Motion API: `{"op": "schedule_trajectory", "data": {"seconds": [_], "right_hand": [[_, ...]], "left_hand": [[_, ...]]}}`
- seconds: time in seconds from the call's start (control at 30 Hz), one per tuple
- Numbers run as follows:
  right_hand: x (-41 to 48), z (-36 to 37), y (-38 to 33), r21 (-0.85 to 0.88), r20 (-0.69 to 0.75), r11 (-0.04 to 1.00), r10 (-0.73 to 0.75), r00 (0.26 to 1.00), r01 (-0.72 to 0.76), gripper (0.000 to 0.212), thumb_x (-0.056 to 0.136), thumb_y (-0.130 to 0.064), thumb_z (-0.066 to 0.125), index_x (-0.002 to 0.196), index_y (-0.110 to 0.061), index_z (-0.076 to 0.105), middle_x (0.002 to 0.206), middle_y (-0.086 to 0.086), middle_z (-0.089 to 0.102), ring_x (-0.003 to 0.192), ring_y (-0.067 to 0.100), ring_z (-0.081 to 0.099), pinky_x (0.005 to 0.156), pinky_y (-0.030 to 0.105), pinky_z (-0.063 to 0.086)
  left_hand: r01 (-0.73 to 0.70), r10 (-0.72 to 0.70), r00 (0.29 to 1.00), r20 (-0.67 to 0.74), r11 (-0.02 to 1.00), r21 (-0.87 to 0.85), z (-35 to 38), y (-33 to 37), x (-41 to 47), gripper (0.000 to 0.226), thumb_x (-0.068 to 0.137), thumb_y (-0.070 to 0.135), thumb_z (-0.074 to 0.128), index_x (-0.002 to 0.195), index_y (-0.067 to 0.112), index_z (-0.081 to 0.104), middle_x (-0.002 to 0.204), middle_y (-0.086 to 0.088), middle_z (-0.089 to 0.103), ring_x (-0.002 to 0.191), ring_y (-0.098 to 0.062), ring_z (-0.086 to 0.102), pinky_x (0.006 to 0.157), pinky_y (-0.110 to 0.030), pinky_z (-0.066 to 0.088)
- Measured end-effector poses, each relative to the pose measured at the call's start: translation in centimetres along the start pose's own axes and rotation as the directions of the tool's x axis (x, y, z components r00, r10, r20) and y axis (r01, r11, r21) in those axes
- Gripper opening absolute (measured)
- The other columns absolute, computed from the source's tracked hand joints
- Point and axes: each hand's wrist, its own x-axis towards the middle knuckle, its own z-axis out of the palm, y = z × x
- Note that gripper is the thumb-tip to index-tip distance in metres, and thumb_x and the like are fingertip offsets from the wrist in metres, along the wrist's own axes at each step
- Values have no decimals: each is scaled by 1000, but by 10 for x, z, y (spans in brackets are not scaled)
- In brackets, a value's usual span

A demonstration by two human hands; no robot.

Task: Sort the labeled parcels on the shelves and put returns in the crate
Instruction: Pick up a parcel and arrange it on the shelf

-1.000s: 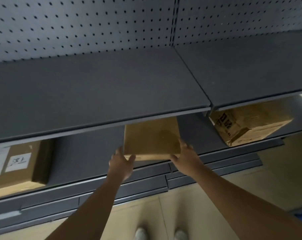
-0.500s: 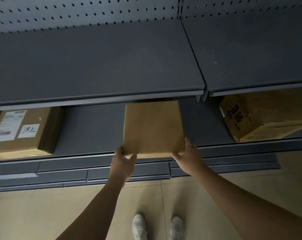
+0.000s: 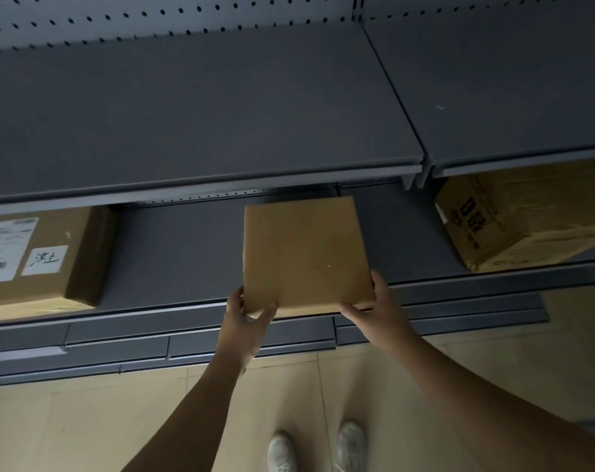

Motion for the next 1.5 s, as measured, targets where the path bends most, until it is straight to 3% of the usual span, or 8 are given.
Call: {"op": "schedule_trajectory", "data": {"seconds": [0.33,0.5,0.73,0.9,1.07,1.2,1.3,1.5], "right_hand": [[-17,0,-5,40,-43,998,-37,998,39,79,85,-31,83,150,-28,39,129,-8,60,110,13,64,90,29,50],[-40,-13,-27,56,-74,996,-65,995,70,66,88,-32,79,145,-25,46,121,-7,67,101,6,66,80,19,51],[-52,-27,-69,133,-95,980,-136,986,148,39,92,-29,75,126,-32,55,106,-17,63,91,-4,60,66,8,45],[-47,-34,-96,165,-165,972,-138,977,165,42,92,-40,74,129,-24,62,108,-8,66,100,12,63,81,21,49],[-38,-38,-112,212,-171,959,-153,973,188,39,90,-40,76,125,-30,60,105,-17,66,103,10,64,92,29,48],[-26,-37,-99,321,-3,929,-193,981,183,72,81,-13,85,140,-30,48,127,-12,64,116,4,60,100,30,48],[-9,-31,-86,219,44,963,-173,984,160,93,76,-10,89,146,-37,34,133,-22,51,123,2,53,106,32,43],[27,-13,-75,124,-20,980,-156,988,157,76,86,-20,80,148,-27,37,136,-11,59,128,12,57,109,43,49]], "left_hand": [[-57,58,997,47,998,-25,-20,2,-16,64,86,25,82,134,37,42,115,16,64,102,-9,67,75,-20,50],[-96,98,994,-43,995,36,-42,25,-35,48,87,35,79,126,35,50,114,9,66,103,-12,66,81,-27,48],[-213,216,973,-82,976,49,-70,71,-55,32,92,32,74,119,24,57,108,6,68,93,-6,65,71,-16,46],[-253,255,959,-125,967,30,-83,89,-47,39,91,49,71,120,27,58,117,-3,65,98,-14,65,79,-27,48],[-259,262,963,-64,964,54,-90,100,-32,83,74,81,67,136,27,55,131,-2,57,102,-13,66,78,-22,54],[-284,288,956,53,955,-83,-89,98,-29,70,79,42,82,139,37,45,136,3,53,118,-15,60,94,-30,52],[-282,294,949,115,953,-113,-84,91,-18,87,80,7,86,145,32,33,134,6,59,121,-11,61,104,-44,52],[-201,206,978,26,971,-133,-67,81,11,73,86,0,77,140,31,38,132,2,61,121,-19,62,106,-52,52]]}}
